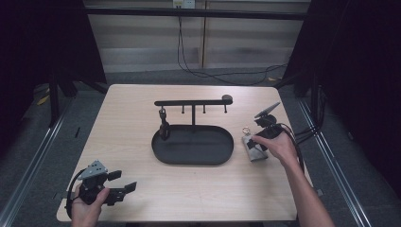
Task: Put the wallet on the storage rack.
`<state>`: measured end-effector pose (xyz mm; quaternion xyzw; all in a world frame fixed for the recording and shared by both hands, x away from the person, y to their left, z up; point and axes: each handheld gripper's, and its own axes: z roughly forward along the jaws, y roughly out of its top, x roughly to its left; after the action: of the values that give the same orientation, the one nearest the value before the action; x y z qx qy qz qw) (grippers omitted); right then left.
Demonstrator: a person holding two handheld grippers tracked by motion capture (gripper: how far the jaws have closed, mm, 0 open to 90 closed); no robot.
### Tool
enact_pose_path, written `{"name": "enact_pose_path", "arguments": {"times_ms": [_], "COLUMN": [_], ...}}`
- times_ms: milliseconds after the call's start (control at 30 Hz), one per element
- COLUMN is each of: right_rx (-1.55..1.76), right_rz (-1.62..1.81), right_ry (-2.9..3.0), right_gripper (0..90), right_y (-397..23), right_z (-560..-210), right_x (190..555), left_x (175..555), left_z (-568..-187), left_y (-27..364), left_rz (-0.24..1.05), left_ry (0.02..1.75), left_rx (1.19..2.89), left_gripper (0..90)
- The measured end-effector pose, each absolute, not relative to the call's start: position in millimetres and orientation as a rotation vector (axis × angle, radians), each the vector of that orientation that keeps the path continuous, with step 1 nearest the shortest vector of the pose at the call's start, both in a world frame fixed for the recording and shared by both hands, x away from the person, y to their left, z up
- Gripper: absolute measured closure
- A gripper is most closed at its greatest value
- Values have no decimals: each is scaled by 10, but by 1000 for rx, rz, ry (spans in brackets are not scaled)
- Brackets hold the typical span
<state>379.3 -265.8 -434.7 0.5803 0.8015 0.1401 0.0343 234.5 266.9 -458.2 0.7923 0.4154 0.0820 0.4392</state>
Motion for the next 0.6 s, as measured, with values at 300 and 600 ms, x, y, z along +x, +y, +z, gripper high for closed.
{"name": "enact_pose_path", "arguments": {"times_ms": [300,600], "right_rx": [1821,1846], "right_rz": [345,296], "right_ry": [2473,2481], "right_gripper": [234,228], "right_y": [-2621,-2624], "right_z": [-4483,-4590], "right_x": [3919,3991], "left_x": [2345,2350], "left_z": [-4583,-4592], "left_y": [2664,2658], "left_rz": [209,205], "left_ry": [1039,1042], "left_rx": [1971,1980], "left_gripper": [215,215]}}
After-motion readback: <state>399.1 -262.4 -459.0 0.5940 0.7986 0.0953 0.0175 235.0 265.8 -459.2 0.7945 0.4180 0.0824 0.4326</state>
